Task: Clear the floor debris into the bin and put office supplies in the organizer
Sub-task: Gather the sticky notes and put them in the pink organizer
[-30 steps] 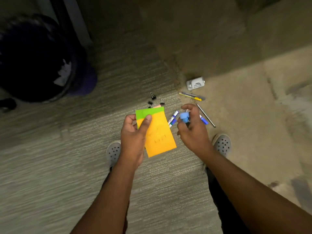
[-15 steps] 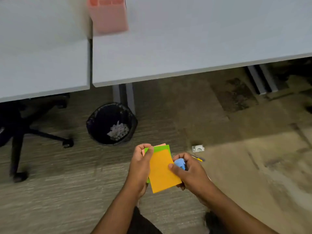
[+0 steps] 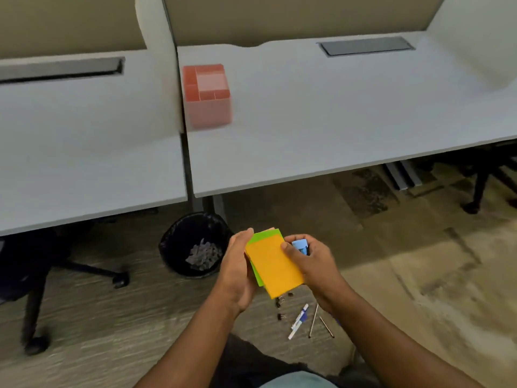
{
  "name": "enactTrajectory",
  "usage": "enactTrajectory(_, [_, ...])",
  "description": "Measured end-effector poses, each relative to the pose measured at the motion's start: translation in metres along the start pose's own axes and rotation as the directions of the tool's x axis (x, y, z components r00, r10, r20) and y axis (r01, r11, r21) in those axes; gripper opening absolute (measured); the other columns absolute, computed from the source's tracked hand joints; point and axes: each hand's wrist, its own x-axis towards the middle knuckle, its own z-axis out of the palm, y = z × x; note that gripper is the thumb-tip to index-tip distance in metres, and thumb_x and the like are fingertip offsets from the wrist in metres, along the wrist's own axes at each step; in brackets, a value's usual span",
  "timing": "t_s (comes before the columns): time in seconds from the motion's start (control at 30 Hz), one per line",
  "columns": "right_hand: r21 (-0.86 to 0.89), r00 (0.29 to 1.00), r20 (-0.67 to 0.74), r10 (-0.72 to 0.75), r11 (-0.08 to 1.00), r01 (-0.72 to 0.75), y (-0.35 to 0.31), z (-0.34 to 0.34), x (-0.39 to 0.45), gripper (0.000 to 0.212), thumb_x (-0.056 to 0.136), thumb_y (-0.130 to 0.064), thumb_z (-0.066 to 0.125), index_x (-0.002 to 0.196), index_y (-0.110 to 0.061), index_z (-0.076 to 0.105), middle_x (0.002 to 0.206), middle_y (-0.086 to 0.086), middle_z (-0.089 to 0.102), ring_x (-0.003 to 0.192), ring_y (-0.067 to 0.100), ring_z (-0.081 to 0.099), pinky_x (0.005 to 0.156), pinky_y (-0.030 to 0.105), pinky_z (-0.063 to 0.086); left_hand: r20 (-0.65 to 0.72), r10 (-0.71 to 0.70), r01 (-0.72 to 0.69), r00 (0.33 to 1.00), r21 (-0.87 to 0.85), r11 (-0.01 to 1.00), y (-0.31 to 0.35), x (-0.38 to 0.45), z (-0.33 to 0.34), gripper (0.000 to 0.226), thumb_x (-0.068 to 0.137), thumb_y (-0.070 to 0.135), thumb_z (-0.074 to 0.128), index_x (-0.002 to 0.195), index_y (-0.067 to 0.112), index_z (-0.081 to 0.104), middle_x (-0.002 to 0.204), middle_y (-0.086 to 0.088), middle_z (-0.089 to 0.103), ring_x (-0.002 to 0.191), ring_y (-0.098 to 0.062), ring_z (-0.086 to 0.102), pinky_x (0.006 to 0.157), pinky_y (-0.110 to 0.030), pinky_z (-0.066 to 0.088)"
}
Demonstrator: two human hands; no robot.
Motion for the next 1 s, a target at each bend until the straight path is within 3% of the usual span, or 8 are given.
enactTrajectory(0.1, [0.12, 0.999, -0.028, 0.015, 0.993, -0.012, -0.027, 0.026, -0.007, 0.013, 0.087, -0.033, 0.068, 0.097, -0.026, 0.064, 0.102, 0.009, 0.067, 0.089, 0.027, 0.064, 0.077, 0.046, 0.056, 0.035, -0.05, 0.049, 0.998, 0.008, 0.999, 0.038, -0.008, -0.004, 0.07, 0.072, 0.054, 0.066, 0.129, 0.016, 0.051, 0.123, -0.023, 0.061, 0.115, -0.044, 0.058, 0.094, -0.066, 0.044])
enactTrajectory(0.2, [0.151, 0.998, -0.064, 0.009, 0.989, 0.001, -0.051, 0.045, -0.008, 0.015, 0.088, -0.035, 0.066, 0.098, -0.026, 0.062, 0.102, 0.007, 0.067, 0.094, 0.029, 0.065, 0.079, 0.048, 0.057, 0.112, -0.011, 0.018, 0.994, -0.058, 0.998, 0.07, -0.008, -0.007, 0.049, 0.079, 0.04, 0.067, 0.125, 0.029, 0.054, 0.122, -0.018, 0.064, 0.109, -0.041, 0.062, 0.094, -0.066, 0.045])
enactTrajectory(0.3, [0.366, 0.989, 0.014, 0.145, 0.92, -0.14, -0.073, 0.058, -0.001, 0.019, 0.09, -0.03, 0.065, 0.103, -0.017, 0.062, 0.104, 0.015, 0.068, 0.097, 0.034, 0.066, 0.084, 0.049, 0.054, 0.217, 0.047, -0.01, 0.975, -0.17, 0.985, 0.093, -0.002, -0.004, 0.052, 0.082, 0.027, 0.063, 0.132, 0.029, 0.048, 0.122, -0.013, 0.067, 0.111, -0.036, 0.063, 0.096, -0.06, 0.046])
enactTrajectory(0.4, [0.498, 0.971, 0.09, 0.223, 0.834, -0.238, -0.096, 0.065, 0.012, 0.027, 0.087, -0.028, 0.068, 0.109, -0.013, 0.062, 0.105, 0.02, 0.07, 0.104, 0.042, 0.064, 0.094, 0.059, 0.049, 0.267, 0.061, -0.005, 0.962, -0.204, 0.979, 0.114, 0.008, 0.002, 0.037, 0.083, 0.033, 0.063, 0.12, 0.028, 0.064, 0.116, -0.01, 0.07, 0.098, -0.031, 0.069, 0.085, -0.051, 0.053])
enactTrajectory(0.5, [0.523, 0.969, 0.066, 0.238, 0.819, -0.236, -0.115, 0.067, 0.035, 0.026, 0.085, -0.027, 0.069, 0.107, -0.015, 0.062, 0.104, 0.019, 0.069, 0.101, 0.04, 0.065, 0.088, 0.052, 0.053, 0.247, 0.044, 0.003, 0.968, -0.187, 0.982, 0.131, 0.024, 0.009, 0.033, 0.081, 0.039, 0.065, 0.109, 0.023, 0.072, 0.115, -0.014, 0.07, 0.102, -0.036, 0.066, 0.084, -0.052, 0.054])
enactTrajectory(0.7, [0.253, 0.983, -0.092, 0.16, 0.958, -0.132, -0.14, 0.074, 0.116, 0.021, 0.091, -0.031, 0.061, 0.109, -0.019, 0.058, 0.105, 0.008, 0.061, 0.096, 0.024, 0.061, 0.071, 0.036, 0.054, 0.163, -0.073, 0.097, 0.984, -0.147, 0.984, 0.168, 0.068, 0.028, 0.015, 0.08, 0.027, 0.074, 0.082, 0.013, 0.079, 0.098, -0.023, 0.072, 0.085, -0.037, 0.071, 0.072, -0.046, 0.057])
enactTrajectory(0.83, [0.042, 0.998, -0.016, 0.059, 0.997, -0.058, -0.173, 0.078, 0.183, 0.017, 0.093, -0.038, 0.056, 0.1, -0.023, 0.055, 0.096, 0.001, 0.06, 0.08, 0.015, 0.059, 0.056, 0.024, 0.046, 0.03, -0.006, 0.014, 1.0, -0.248, 0.969, 0.207, 0.115, 0.035, 0.022, 0.071, 0.027, 0.074, 0.088, 0.014, 0.078, 0.088, -0.02, 0.074, 0.074, -0.036, 0.072, 0.065, -0.046, 0.057])
enactTrajectory(1.0, [0.073, 0.996, 0.06, 0.066, 0.995, -0.071, -0.225, 0.071, 0.246, 0.025, 0.091, -0.04, 0.056, 0.088, -0.016, 0.059, 0.075, 0.006, 0.063, 0.047, 0.013, 0.049, 0.044, 0.022, 0.04, -0.066, -0.031, -0.005, 0.997, -0.481, 0.876, 0.265, 0.172, 0.05, 0.04, 0.07, 0.027, 0.07, 0.106, 0.014, 0.063, 0.12, -0.027, 0.063, 0.101, -0.047, 0.065, 0.09, -0.062, 0.047])
